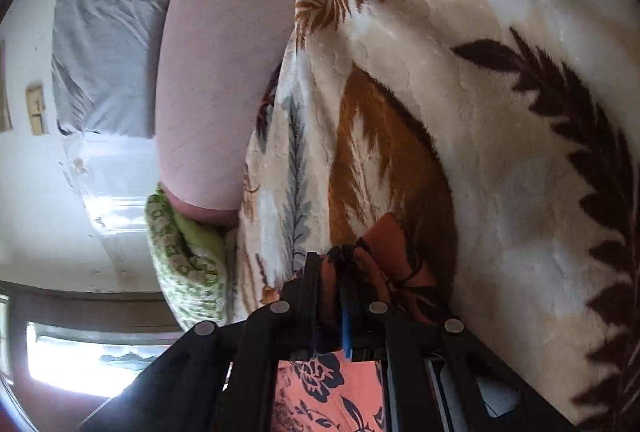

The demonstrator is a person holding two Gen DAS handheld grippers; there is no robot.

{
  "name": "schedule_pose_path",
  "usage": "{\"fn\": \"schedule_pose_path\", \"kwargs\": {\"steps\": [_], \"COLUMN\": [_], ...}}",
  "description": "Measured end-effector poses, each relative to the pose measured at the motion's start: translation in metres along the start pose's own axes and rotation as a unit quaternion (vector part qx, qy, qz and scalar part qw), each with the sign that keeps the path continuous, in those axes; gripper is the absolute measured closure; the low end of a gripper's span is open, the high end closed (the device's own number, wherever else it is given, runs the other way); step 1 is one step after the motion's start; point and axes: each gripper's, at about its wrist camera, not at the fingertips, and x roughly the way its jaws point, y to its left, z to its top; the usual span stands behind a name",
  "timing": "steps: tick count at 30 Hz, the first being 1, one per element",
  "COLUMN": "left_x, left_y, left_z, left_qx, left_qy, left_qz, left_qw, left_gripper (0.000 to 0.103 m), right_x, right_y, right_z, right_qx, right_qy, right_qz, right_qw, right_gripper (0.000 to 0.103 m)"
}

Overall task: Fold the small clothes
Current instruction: 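Lift the hem with both tools and fold it up toward the collar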

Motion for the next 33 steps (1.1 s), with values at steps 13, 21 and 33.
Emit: {"fn": "schedule_pose_path", "kwargs": {"steps": [13,21,33], "left_x": [-0.104,-0.077,-0.039], "left_y": [-0.055,-0.041,-0.032], "left_z": [-0.069,-0.152,-0.143], "left_qx": [0.042,0.009,0.061], "left_qy": [-0.182,-0.172,-0.117], "left_qz": [-0.033,0.045,0.176], "left_qw": [0.9818,0.9840,0.9755], "left_gripper": [0.027,0.025,0.025], "right_x": [-0.062,-0.109,0.062], "right_y": [0.051,0.045,0.110], "right_z": [-0.036,-0.053,-0.192], "right_qx": [-0.117,-0.106,-0.340], "right_qy": [-0.049,-0.113,0.108], "right_qz": [0.031,0.032,-0.149], "right_qw": [0.991,0.987,0.922], "right_gripper": [0.092,0.018,0.051]}}
